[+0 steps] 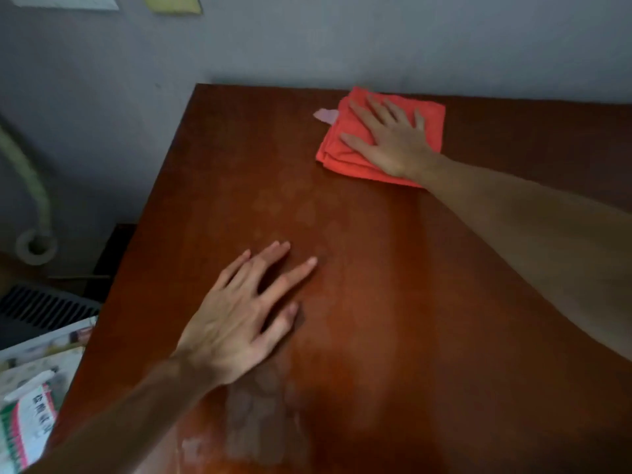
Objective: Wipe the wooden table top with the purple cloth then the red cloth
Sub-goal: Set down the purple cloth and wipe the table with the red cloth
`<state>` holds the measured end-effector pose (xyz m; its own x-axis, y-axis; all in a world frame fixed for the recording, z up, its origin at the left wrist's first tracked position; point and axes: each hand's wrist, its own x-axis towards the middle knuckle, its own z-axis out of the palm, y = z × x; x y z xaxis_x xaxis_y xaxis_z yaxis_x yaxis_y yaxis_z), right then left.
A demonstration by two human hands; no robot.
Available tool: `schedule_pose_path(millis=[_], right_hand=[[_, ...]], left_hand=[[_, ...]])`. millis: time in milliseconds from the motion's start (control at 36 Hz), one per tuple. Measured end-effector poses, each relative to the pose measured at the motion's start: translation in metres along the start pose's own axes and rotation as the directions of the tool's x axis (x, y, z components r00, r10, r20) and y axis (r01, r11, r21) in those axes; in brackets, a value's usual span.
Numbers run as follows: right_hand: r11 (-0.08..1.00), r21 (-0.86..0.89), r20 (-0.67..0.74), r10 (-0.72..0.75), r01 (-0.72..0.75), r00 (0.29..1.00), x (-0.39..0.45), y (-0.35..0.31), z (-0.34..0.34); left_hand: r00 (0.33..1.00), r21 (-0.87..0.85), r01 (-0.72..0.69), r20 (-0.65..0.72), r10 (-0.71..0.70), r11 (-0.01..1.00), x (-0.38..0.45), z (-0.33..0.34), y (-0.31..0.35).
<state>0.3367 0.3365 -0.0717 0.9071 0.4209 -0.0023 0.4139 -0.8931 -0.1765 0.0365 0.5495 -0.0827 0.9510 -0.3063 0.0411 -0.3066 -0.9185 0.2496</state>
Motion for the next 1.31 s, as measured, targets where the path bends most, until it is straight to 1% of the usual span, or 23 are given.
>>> schedule_pose_path(millis=[111,222,278,333,389,417,472,528,583,639,694,750,806,833,861,917,1028,1167,1306], right_hand=[[1.000,0.008,0.013,0.001,-0.001,1.000,-0.066,-0.035,0.007],[1.000,0.016,-0.005,0.013,-0.013,1.000,-0.158,-0.077,0.022],[1.000,0.008,-0.013,-0.002,0.003,1.000,-0.204,-0.100,0.029],[0.999,-0.013,-0.006,-0.041,0.041,0.999,-0.247,-0.121,0.034],[0.994,-0.029,-0.001,-0.102,0.102,0.995,-0.287,-0.141,0.036],[0.989,-0.031,0.003,-0.141,0.141,0.990,-0.306,-0.149,0.037],[0.971,-0.035,0.011,-0.235,0.235,0.972,-0.334,-0.160,0.040],[0.943,-0.049,0.028,-0.329,0.330,0.944,-0.344,-0.161,0.039],[0.906,-0.054,0.073,-0.416,0.420,0.906,-0.336,-0.155,0.036],[0.839,-0.054,0.127,-0.533,0.542,0.837,-0.318,-0.147,0.031],[0.753,-0.045,0.178,-0.641,0.657,0.747,-0.293,-0.138,0.026],[0.689,-0.023,0.213,-0.704,0.724,0.677,-0.265,-0.130,0.022],[0.650,0.000,0.236,-0.739,0.760,0.632,-0.233,-0.125,0.018],[0.643,0.007,0.242,-0.745,0.766,0.622,-0.216,-0.123,0.017],[0.641,0.001,0.242,-0.745,0.767,0.622,-0.199,-0.120,0.017],[0.655,-0.053,0.214,-0.730,0.754,0.649,-0.161,-0.112,0.018],[0.764,-0.118,0.185,-0.611,0.634,0.770,-0.084,-0.098,0.015],[0.867,-0.087,0.127,-0.478,0.490,0.869,0.004,-0.082,0.009],[0.927,-0.058,0.064,-0.366,0.369,0.928,0.071,-0.074,0.008]], left_hand=[[0.995,-0.096,0.020,-0.099,-0.029,0.995,0.000,0.004,-0.001],[0.981,-0.166,0.022,-0.184,-0.053,0.986,-0.006,0.005,0.004],[0.964,-0.203,0.020,-0.257,-0.073,0.979,-0.011,0.000,0.008],[0.939,-0.265,0.055,-0.313,-0.140,0.963,-0.017,-0.006,0.008],[0.926,-0.308,0.128,-0.304,-0.225,0.943,-0.027,-0.012,0.005],[0.926,-0.302,0.159,-0.285,-0.248,0.940,-0.033,-0.014,0.001],[0.941,-0.232,0.185,-0.238,-0.241,0.955,-0.045,-0.020,-0.010],[0.963,-0.128,0.183,-0.174,-0.204,0.975,-0.056,-0.026,-0.027],[0.978,-0.036,0.166,-0.120,-0.170,0.985,-0.063,-0.031,-0.047],[0.982,0.012,0.169,-0.092,-0.168,0.985,-0.065,-0.034,-0.066],[0.981,0.029,0.183,-0.068,-0.181,0.983,-0.065,-0.034,-0.079],[0.984,0.028,0.170,-0.064,-0.168,0.985,-0.064,-0.030,-0.084],[0.983,0.004,0.163,-0.081,-0.162,0.987,-0.064,-0.027,-0.085],[0.982,-0.008,0.163,-0.092,-0.163,0.987,-0.065,-0.026,-0.085],[0.982,-0.018,0.163,-0.098,-0.164,0.986,-0.065,-0.025,-0.086],[0.982,-0.023,0.161,-0.093,-0.163,0.987,-0.065,-0.026,-0.086],[0.985,-0.029,0.166,-0.042,-0.167,0.986,-0.065,-0.026,-0.087],[0.980,-0.027,0.200,0.008,-0.200,0.979,-0.061,-0.028,-0.089],[0.978,-0.026,0.206,0.021,-0.205,0.978,-0.058,-0.028,-0.092]])
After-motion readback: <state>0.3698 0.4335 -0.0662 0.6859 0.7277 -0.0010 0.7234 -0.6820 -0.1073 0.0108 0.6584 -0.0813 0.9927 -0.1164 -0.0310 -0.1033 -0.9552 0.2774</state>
